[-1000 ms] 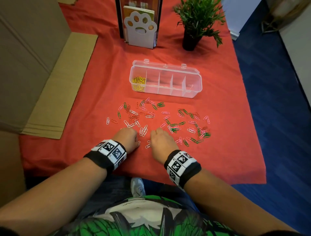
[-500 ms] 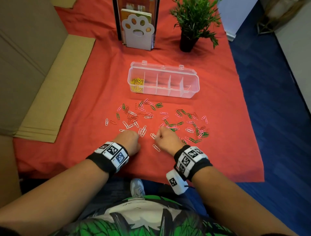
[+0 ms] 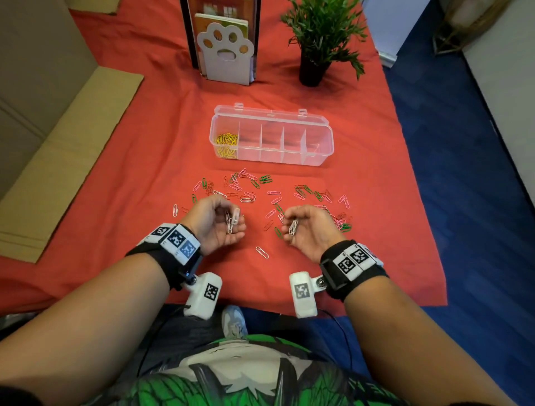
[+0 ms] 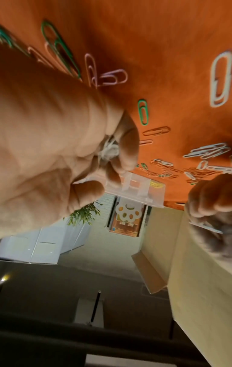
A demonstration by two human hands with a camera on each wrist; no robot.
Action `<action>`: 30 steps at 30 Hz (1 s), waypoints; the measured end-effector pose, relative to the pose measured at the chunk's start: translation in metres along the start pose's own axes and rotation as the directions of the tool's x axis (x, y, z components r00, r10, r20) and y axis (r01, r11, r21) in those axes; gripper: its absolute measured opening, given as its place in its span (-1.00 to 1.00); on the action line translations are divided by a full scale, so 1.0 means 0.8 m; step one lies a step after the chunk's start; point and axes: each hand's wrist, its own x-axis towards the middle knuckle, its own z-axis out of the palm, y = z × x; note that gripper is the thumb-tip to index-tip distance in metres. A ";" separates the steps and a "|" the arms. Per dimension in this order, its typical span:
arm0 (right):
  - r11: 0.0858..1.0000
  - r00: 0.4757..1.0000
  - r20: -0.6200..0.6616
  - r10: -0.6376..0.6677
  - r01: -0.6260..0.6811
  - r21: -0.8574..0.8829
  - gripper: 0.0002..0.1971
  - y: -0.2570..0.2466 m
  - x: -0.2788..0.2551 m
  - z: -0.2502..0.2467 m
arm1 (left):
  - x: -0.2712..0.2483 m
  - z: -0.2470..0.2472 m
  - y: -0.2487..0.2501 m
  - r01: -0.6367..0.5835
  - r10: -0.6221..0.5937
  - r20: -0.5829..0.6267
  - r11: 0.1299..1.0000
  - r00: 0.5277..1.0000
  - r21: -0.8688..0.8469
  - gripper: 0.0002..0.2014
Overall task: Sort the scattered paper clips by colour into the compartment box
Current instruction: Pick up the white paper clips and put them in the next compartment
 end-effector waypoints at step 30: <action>-0.424 0.868 0.404 -0.288 0.263 -0.867 -0.78 0.075 -0.016 0.036 | 0.025 0.004 -0.023 0.019 0.581 -0.152 0.229 0.800 0.973 -0.81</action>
